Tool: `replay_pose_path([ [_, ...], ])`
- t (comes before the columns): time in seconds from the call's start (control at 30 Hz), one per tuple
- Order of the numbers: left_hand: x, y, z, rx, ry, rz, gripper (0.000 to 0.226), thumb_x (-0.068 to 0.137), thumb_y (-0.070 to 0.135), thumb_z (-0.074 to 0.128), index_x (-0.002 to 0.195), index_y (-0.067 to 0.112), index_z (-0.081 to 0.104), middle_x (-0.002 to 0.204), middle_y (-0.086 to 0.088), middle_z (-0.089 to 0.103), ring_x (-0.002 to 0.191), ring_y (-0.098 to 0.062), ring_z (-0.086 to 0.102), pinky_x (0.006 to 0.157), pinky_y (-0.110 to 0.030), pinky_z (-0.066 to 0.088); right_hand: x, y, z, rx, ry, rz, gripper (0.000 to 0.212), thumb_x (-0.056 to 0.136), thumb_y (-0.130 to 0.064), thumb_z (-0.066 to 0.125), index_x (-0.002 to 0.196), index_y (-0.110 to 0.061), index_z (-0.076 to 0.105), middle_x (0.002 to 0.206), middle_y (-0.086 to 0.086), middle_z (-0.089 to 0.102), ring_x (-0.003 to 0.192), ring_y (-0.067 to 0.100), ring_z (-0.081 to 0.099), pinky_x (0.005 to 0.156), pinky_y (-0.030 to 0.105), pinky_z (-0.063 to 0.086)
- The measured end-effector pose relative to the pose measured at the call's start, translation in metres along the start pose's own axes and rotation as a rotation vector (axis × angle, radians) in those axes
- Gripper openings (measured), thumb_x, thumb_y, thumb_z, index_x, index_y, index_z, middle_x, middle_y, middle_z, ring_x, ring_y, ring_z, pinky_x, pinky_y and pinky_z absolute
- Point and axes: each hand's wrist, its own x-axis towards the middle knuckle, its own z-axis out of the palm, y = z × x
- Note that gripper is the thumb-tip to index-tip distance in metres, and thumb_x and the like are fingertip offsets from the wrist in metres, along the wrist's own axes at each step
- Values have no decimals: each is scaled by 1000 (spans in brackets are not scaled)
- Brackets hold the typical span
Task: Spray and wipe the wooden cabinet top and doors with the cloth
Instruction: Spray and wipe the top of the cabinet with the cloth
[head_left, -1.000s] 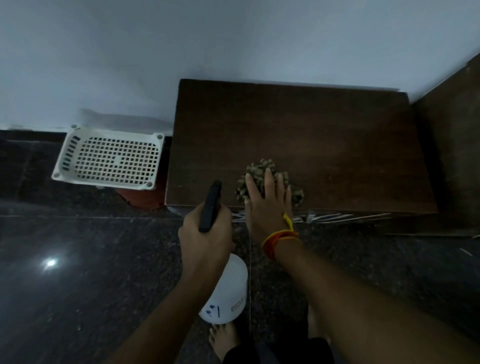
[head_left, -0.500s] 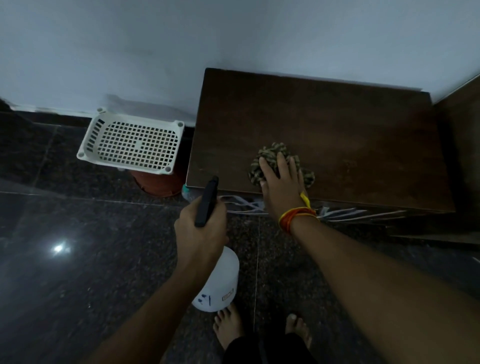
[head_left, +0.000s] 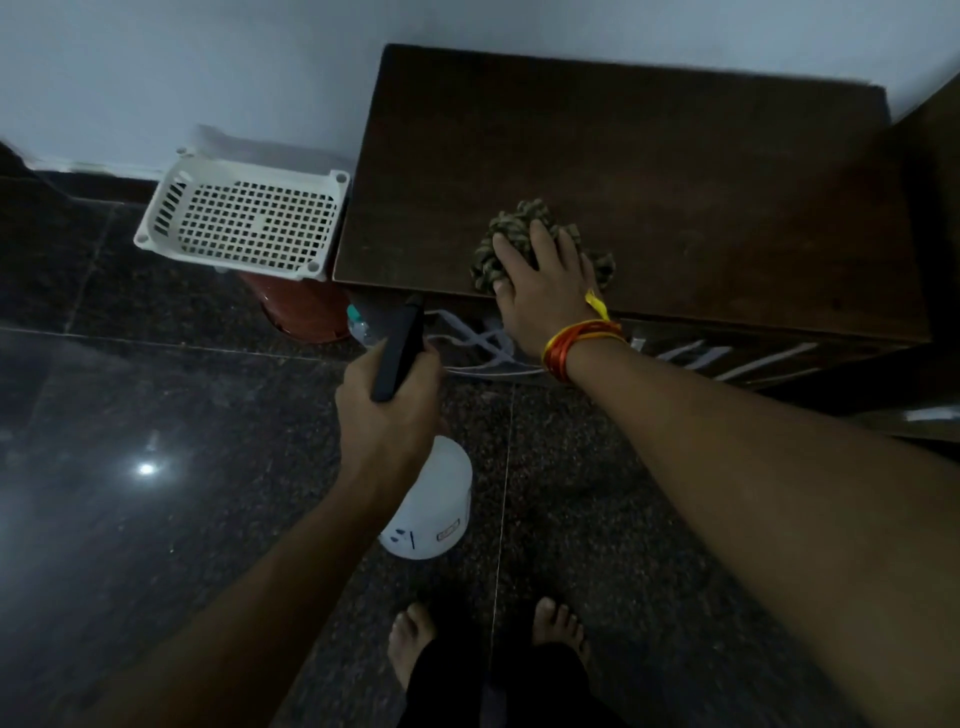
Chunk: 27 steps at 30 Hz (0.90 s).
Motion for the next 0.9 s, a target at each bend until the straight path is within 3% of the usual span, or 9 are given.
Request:
replay_pose_path([
  [0.2, -9, -17, 2, -40, -21, 39, 39, 84, 25, 55, 88, -14, 56, 79, -39, 54, 52, -30, 44, 46, -36, 41, -5, 8, 4, -21, 21, -37, 50, 100, -32, 36, 147, -32, 23, 158, 8, 11, 144, 36, 6, 116, 53, 12],
  [0.3, -7, -26, -1, -46, -33, 73, 34, 88, 20, 55, 88, -13, 56, 75, -39, 51, 52, -33, 42, 47, -39, 39, -2, 8, 6, -23, 40, -26, 48, 99, -32, 37, 146, -33, 27, 157, 8, 14, 143, 35, 9, 115, 53, 14],
  [0.47, -2, -40, -4, -63, -23, 115, 26, 93, 12, 55, 86, -13, 56, 74, -38, 52, 55, -52, 44, 41, -46, 40, 3, 11, 1, -56, 74, -30, 47, 97, -35, 44, 142, -35, 35, 154, 8, 25, 139, 37, 19, 113, 53, 19],
  [0.57, -2, -46, -4, -74, -20, 121, 31, 88, 17, 55, 84, -13, 54, 67, -32, 51, 57, -53, 45, 43, -50, 42, 1, 10, -1, -70, 80, -45, 47, 96, -37, 45, 141, -36, 36, 151, 8, 28, 136, 37, 23, 110, 52, 21],
  [0.9, -15, -80, 42, -56, -6, 125, 37, 84, 21, 54, 85, -16, 54, 74, -40, 53, 54, -55, 45, 41, -52, 41, 4, 28, 3, -176, 180, -163, 44, 94, -47, 39, 138, -38, 38, 143, 6, 35, 125, 36, 32, 101, 49, 27],
])
